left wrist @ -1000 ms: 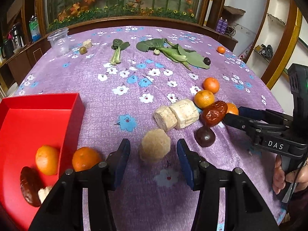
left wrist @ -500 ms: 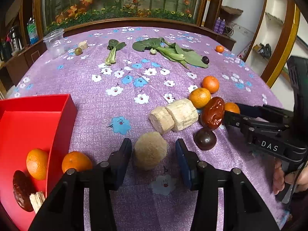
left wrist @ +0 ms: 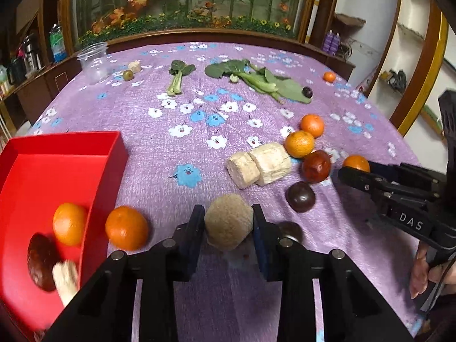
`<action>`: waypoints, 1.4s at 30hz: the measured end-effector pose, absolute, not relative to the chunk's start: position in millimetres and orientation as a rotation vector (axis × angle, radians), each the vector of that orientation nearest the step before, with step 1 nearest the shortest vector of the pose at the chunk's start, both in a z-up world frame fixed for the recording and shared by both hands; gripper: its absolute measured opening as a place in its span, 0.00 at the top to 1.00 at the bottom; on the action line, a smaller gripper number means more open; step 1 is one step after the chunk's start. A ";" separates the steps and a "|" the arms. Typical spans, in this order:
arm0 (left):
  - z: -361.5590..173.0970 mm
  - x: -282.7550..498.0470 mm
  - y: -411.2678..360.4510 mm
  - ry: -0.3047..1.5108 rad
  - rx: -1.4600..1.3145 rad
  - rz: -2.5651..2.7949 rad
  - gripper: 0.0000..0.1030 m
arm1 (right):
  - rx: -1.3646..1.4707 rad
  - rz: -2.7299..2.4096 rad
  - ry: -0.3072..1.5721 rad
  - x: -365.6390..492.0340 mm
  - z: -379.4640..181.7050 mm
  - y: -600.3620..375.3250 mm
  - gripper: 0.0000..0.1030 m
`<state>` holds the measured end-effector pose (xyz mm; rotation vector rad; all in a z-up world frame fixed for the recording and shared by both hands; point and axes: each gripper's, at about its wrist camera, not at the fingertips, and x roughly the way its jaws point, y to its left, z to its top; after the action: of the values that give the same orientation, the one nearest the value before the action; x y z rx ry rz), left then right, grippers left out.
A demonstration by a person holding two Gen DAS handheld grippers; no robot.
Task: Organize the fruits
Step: 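Grasp the beige round ball with the left tool while the right tool grasps a mandarin, then drop the ball from the left tool into the box while the right drops mandarin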
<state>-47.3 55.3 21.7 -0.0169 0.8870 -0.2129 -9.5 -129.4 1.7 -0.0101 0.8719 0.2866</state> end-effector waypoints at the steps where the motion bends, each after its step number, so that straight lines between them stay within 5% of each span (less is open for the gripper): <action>1: 25.1 -51.6 55.9 0.880 -0.024 -0.218 0.70 | -0.010 0.286 0.870 -12.0 3.4 -129.8 0.65; 25: 77.3 -143.2 155.4 0.717 -0.279 -0.099 0.69 | 0.071 0.400 0.810 -90.8 31.2 -100.1 0.65; 42: 85.9 -167.5 264.6 0.623 -0.431 0.101 0.69 | 0.029 0.662 0.831 -107.8 43.7 20.5 0.64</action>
<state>-167.5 264.6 85.9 -0.4305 0.6233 0.1014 -107.8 20.5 43.7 0.0290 0.8311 0.6620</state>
